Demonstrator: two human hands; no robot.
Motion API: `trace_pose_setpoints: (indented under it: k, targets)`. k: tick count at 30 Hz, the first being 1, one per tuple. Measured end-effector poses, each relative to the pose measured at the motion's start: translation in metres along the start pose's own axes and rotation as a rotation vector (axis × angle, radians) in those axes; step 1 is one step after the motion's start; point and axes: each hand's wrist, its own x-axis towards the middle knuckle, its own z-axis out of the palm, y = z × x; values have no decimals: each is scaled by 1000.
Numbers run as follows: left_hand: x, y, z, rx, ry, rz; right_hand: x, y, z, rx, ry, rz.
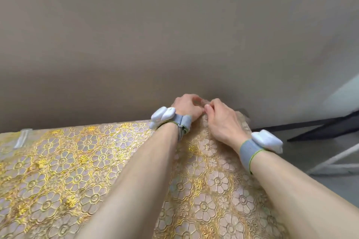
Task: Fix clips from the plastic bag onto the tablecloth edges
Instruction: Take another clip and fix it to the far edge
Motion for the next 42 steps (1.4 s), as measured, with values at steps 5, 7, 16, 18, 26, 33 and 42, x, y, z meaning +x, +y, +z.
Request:
trace_pose_setpoints:
  k: [5,7,16,18,26,33,42]
  targets:
    - [18,1,-5,54,-111,-240,28,7,1,-19,-125,66]
    - [21,4,-11,96,-202,-274,34,9,1,-3,-123,76]
    - [32,-5,-1,341,-334,-214,30,22,11,-26,-35,53]
    - [29,-11,2,349,-279,-197,27,19,12,-66,-52,42]
    - [19,-16,12,461,-85,-159,22,9,16,-96,-10,92]
    - [17,-21,16,428,76,-137,20,12,18,-65,-4,66]
    - [16,-22,17,439,118,-61,21,12,15,11,-13,54]
